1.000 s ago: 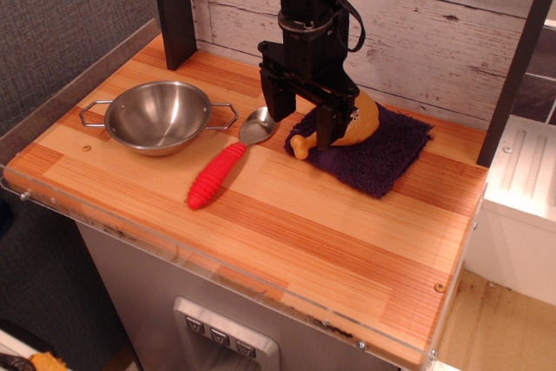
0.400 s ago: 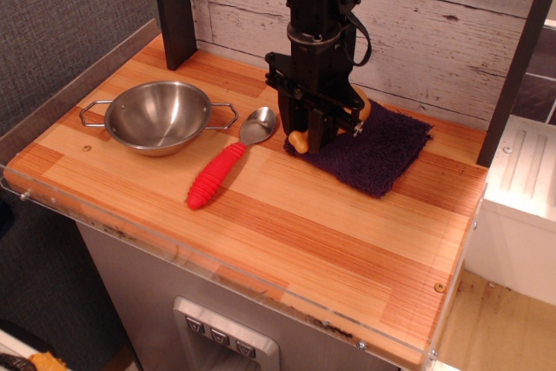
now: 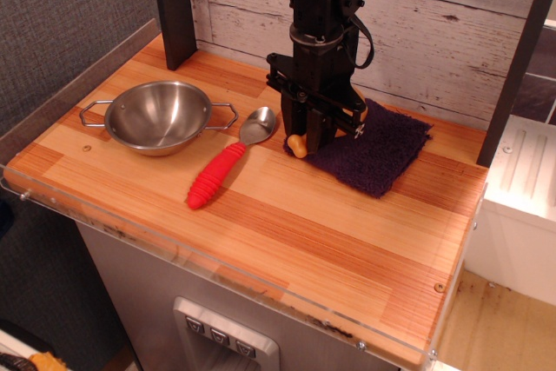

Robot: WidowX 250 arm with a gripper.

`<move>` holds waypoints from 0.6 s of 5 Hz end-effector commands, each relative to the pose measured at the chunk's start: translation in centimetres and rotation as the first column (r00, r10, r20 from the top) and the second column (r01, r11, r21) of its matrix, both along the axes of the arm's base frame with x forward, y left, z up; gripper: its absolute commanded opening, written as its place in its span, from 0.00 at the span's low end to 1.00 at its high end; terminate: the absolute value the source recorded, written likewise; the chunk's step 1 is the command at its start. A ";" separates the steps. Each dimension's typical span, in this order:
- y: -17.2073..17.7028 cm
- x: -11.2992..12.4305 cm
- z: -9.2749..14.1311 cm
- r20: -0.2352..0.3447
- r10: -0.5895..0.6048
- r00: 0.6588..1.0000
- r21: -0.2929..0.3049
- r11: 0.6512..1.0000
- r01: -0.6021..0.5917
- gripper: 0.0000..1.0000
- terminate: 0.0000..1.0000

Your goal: Put the thigh in front of the cloth.

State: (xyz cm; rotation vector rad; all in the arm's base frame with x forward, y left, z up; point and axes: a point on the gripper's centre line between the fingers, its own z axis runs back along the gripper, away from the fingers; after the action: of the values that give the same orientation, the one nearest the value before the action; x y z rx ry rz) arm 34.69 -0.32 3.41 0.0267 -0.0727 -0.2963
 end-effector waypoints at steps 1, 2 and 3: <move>-0.2 -1.9 8.1 0.207 0.047 0.977 -0.011 0.999 -0.046 0.00 0.00; -2.3 -6.7 9.9 0.159 0.114 0.981 -0.006 0.993 -0.115 0.00 0.00; -2.8 -9.2 9.7 0.081 0.151 0.985 -0.016 0.989 -0.150 0.00 0.00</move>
State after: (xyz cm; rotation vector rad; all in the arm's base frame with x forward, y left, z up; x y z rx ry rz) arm 25.09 -2.88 11.87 0.0288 -0.1068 -0.1434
